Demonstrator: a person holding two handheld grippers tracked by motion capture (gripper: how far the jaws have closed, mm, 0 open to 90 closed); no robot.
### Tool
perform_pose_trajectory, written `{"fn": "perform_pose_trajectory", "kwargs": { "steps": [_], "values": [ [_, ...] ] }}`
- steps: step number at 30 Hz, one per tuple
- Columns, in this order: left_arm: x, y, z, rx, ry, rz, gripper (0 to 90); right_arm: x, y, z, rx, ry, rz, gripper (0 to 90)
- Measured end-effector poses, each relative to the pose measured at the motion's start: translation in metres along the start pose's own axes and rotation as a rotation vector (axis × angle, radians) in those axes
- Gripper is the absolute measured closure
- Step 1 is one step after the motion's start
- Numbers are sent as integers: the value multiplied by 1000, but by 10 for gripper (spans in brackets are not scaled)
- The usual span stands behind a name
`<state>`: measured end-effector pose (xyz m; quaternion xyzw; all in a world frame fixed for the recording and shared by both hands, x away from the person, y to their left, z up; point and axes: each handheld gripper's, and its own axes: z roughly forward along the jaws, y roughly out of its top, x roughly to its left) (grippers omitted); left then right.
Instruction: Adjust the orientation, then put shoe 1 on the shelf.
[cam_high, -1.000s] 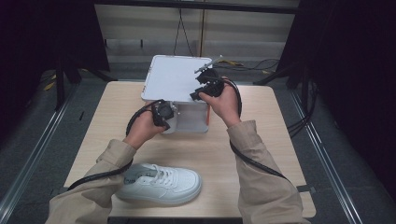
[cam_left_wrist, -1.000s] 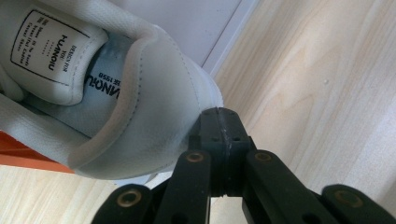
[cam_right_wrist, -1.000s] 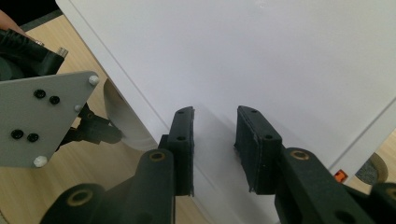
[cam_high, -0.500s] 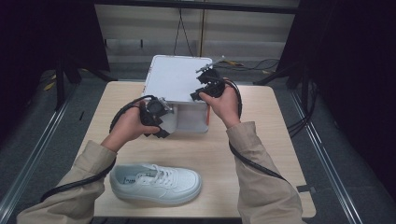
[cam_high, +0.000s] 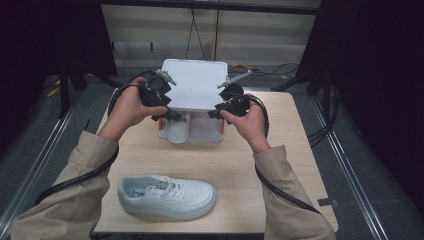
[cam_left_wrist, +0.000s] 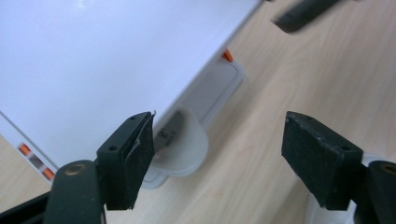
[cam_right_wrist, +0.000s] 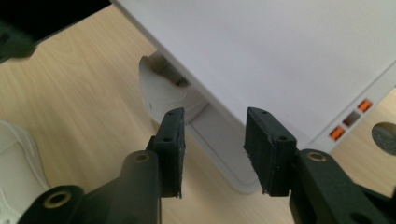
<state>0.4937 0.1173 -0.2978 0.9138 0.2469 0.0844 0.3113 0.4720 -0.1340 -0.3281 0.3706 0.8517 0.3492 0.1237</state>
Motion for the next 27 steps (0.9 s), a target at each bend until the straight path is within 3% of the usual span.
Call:
{"fn": "perform_pose_trajectory", "kwargs": {
  "steps": [2,10,19,23,25,27],
  "values": [
    [9,4,9,-19,1,-33,229,4,-8,-4,8,5,-5,548],
    [21,8,27,-25,10,-63,217,16,-31,-5,57,26,-22,476],
    [33,1,42,-30,19,-147,217,42,-45,12,115,86,-71,431],
    [34,-2,44,-39,35,-155,212,64,-51,23,149,125,-111,415],
    [33,-1,44,-31,40,-138,208,68,-52,25,152,136,-108,414],
    [32,-1,45,-34,43,-149,195,76,-54,30,154,157,-122,413]
  ]
}}
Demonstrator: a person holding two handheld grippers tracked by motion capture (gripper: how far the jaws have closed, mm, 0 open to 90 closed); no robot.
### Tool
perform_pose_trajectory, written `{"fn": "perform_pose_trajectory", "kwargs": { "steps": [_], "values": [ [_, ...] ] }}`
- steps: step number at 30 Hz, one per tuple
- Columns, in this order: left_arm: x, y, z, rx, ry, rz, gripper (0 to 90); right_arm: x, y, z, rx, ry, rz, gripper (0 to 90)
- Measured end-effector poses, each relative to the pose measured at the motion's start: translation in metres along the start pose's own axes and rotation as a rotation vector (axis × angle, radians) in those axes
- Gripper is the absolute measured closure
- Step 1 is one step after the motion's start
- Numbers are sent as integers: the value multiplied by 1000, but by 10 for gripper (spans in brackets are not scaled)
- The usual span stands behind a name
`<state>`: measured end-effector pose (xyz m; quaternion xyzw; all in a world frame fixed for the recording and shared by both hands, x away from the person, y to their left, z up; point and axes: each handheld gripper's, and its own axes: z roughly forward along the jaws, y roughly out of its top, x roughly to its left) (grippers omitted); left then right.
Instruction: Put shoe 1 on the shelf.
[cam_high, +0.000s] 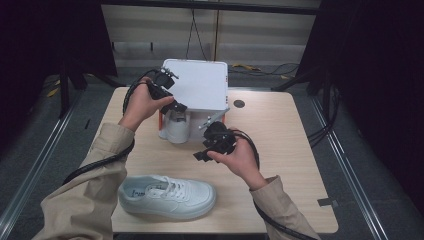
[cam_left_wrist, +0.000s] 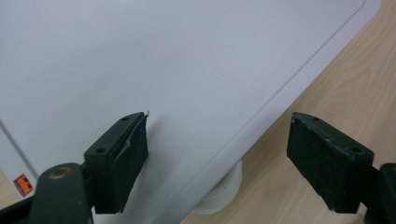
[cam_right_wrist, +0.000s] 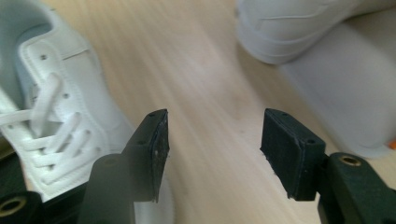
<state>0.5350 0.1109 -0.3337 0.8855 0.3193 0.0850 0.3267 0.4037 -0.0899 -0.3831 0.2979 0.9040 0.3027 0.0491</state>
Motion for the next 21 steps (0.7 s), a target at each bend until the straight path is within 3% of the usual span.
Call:
{"fn": "perform_pose_trajectory", "kwargs": {
  "steps": [6,8,21],
  "values": [
    [-2,-1,0,-1,17,16,201,24,7,17,25,63,-46,407],
    [-3,-1,0,1,22,18,204,35,12,21,41,84,-83,408],
    [-5,-4,-1,-7,35,25,214,55,-5,36,43,160,-99,418]
  ]
}}
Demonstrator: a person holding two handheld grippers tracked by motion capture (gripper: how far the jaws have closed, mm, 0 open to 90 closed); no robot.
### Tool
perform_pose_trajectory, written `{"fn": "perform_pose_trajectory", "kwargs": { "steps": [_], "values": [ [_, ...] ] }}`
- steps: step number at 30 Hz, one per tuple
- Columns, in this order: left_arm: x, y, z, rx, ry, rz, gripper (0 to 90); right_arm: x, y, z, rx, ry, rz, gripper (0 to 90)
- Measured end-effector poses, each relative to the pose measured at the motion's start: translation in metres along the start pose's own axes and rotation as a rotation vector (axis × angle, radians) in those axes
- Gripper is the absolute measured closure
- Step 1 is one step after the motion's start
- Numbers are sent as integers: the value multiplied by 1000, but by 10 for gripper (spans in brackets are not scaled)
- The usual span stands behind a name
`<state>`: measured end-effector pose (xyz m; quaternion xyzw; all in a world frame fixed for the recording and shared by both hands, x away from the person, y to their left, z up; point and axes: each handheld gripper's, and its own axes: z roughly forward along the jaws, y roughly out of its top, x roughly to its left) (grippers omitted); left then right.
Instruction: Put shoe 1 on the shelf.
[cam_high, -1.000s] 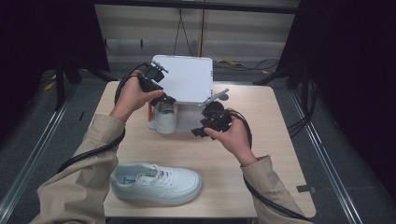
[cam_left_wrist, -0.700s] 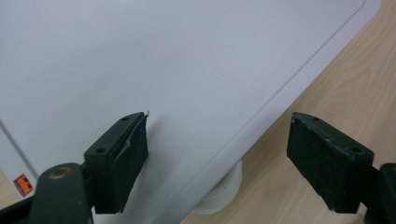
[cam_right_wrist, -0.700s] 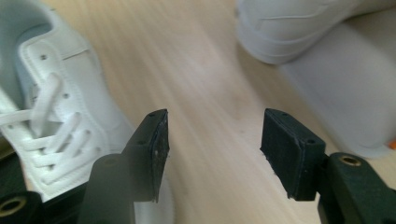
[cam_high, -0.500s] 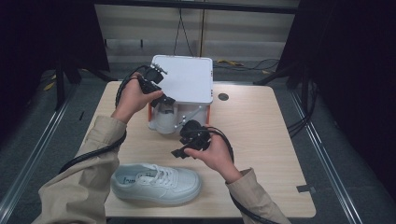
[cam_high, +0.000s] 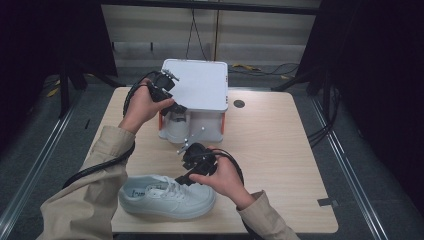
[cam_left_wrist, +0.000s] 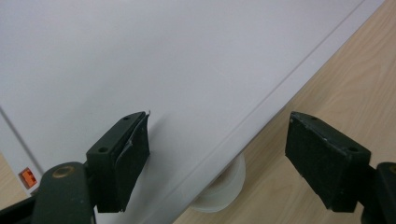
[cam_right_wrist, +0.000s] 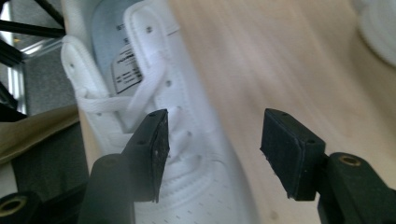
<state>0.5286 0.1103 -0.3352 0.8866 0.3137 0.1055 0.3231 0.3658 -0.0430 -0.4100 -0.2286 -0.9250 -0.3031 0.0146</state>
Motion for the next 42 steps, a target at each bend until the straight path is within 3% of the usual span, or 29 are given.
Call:
{"fn": "perform_pose_trajectory", "kwargs": {
  "steps": [4,7,13,14,15,16,17,19,21,23,26,27,28,30,36,38,40,42],
  "values": [
    [0,-1,0,0,4,6,215,4,-5,17,32,23,4,456],
    [0,0,0,1,7,5,232,2,-6,14,14,56,7,600],
    [1,0,-1,5,11,7,252,-1,-5,6,40,76,-12,711],
    [1,0,-1,4,15,11,256,-2,-5,4,35,95,-9,834],
    [0,0,-1,3,15,12,257,-3,-4,0,13,125,-18,900],
    [0,0,-1,2,15,10,257,-4,-3,-5,1,102,-20,900],
    [0,0,-1,3,15,10,257,-7,-2,-9,27,66,-33,900],
    [1,0,-1,1,13,9,259,-22,-8,-16,27,39,-5,900],
    [0,0,-1,1,16,13,260,-25,-10,-18,25,53,8,900],
    [1,-1,-1,-3,12,10,259,-25,-11,-21,-19,82,42,787],
    [2,-1,-1,-10,5,2,260,-16,-6,-12,-30,106,10,650],
    [2,-2,-1,-11,5,2,260,-16,-6,-12,-30,106,10,650],
    [2,-1,-1,-7,6,11,260,-10,-4,-3,-25,138,6,575],
    [2,-1,-1,-7,5,7,260,-5,-2,6,-19,162,-2,552],
    [2,-2,-2,-12,2,10,260,-1,1,19,22,118,-22,491],
    [3,-3,-2,-13,-1,14,260,-1,1,23,30,106,-31,488],
    [3,-3,-2,-20,-4,7,260,-3,1,23,21,89,-14,586],
    [3,-4,-2,-24,-5,9,261,-6,2,22,16,114,-20,681]
  ]
}}
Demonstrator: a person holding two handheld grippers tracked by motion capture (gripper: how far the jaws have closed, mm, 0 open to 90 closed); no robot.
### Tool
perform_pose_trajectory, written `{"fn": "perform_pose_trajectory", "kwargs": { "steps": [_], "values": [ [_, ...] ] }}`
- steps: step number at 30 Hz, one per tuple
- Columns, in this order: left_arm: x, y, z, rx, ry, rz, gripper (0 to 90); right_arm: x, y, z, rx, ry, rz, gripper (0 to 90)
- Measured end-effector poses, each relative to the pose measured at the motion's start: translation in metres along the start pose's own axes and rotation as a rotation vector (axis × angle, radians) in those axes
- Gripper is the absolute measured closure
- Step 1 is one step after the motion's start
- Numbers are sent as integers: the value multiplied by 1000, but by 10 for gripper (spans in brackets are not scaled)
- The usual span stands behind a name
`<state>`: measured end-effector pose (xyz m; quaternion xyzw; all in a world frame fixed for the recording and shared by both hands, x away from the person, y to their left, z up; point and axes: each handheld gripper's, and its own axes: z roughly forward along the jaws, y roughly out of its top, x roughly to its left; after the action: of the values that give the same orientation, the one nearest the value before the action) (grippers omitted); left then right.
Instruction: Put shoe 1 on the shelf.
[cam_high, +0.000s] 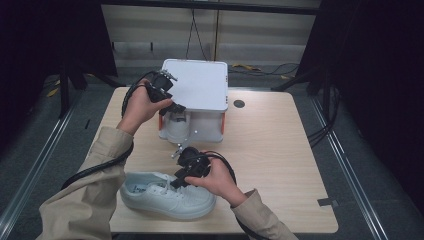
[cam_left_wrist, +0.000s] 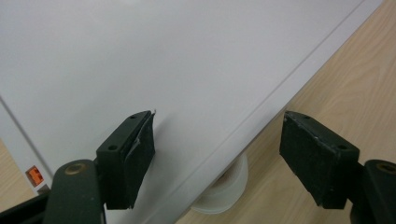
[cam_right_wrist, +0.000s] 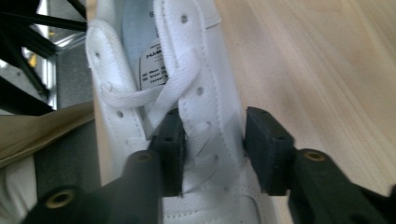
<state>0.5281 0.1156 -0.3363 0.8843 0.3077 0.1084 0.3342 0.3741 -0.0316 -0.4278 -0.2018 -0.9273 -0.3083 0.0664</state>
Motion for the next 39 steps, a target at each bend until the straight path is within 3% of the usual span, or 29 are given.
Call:
{"fn": "perform_pose_trajectory", "kwargs": {
  "steps": [2,8,11,13,14,15,16,18,19,20,21,23,24,25,27,29,30,32,33,36,39],
  "values": [
    [0,-1,0,-5,2,5,261,2,2,-5,-16,-21,-32,793],
    [0,-1,0,-6,-2,8,261,-5,5,-17,7,-69,-91,844],
    [1,-1,0,-5,-3,13,261,-18,2,-37,9,-101,-135,836],
    [1,-2,0,-13,-7,9,261,-33,-4,-54,18,-120,-135,828],
    [2,-3,-1,-18,-11,13,261,-49,-14,-68,36,-150,-156,823],
    [2,-3,-1,-18,-11,13,262,-49,-14,-68,36,-150,-156,823],
    [2,-4,-1,-26,-15,8,262,-66,-27,-79,42,-165,-117,815],
    [3,-5,-1,-32,-23,4,262,-73,-33,-81,52,-171,-99,802],
    [4,-6,-2,-35,-25,5,263,-78,-39,-82,60,-180,-81,772],
    [4,-6,-2,-37,-25,4,271,-81,-46,-81,80,-180,-33,686],
    [4,-6,-2,-39,-29,4,271,-81,-46,-81,80,-180,-33,686],
    [4,-7,-2,-47,-30,0,271,-77,-45,-83,55,-156,4,621],
    [4,-7,-2,-45,-27,12,270,-66,-37,-87,36,-166,2,562],
    [4,-7,-2,-45,-27,12,267,-66,-37,-87,36,-166,2,562],
    [3,-7,-2,-44,-24,15,262,-54,-27,-93,12,-151,9,528],
    [3,-7,-2,-43,-27,15,255,-41,-15,-96,-13,-170,-15,467],
    [3,-7,-2,-43,-29,15,255,-34,-10,-97,-20,-158,-26,466],
    [4,-7,-2,-44,-35,12,253,-18,5,-91,-62,-121,-2,421],
    [4,-7,-2,-47,-38,7,253,-18,5,-91,-62,-121,-2,421],
    [4,-8,-2,-50,-42,8,241,-4,13,-72,-107,-81,25,414],
    [5,-8,-2,-51,-43,8,241,3,17,-32,-36,-79,37,422]
  ]
}}
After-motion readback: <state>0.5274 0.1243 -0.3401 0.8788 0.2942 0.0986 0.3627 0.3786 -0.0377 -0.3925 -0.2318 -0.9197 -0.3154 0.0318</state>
